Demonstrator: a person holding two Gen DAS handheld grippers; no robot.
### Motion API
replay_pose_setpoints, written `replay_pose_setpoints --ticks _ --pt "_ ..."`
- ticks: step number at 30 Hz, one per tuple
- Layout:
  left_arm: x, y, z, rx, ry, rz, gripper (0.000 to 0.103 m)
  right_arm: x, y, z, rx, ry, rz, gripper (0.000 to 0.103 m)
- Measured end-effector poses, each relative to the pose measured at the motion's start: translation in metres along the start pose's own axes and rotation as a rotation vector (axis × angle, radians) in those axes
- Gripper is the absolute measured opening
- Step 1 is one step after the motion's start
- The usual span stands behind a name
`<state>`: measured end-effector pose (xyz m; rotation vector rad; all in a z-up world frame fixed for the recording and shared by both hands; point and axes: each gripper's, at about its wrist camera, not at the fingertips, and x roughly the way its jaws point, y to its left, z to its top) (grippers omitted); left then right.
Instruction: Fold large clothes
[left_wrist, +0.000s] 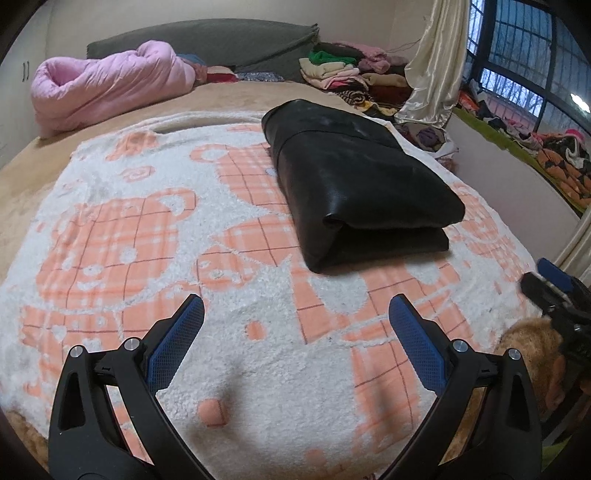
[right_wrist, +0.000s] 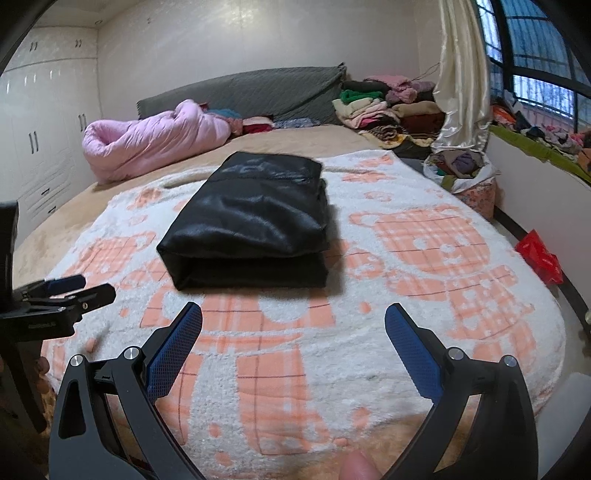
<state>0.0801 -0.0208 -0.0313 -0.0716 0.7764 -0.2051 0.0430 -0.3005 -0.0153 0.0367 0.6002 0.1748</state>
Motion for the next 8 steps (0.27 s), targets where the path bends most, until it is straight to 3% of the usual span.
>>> replay_pose_setpoints --ticks 5,8 --pt "0.004 0.027 0.007 -0.051 0.020 0.024 0.094 -0.028 -0.042 0.002 0.055 -0.046 -0.106 0.099" --pt "0.006 0.072 0.016 -0.116 0.040 0.072 0.094 -0.045 -0.108 -0.005 0.165 -0.054 -0.266 0.099"
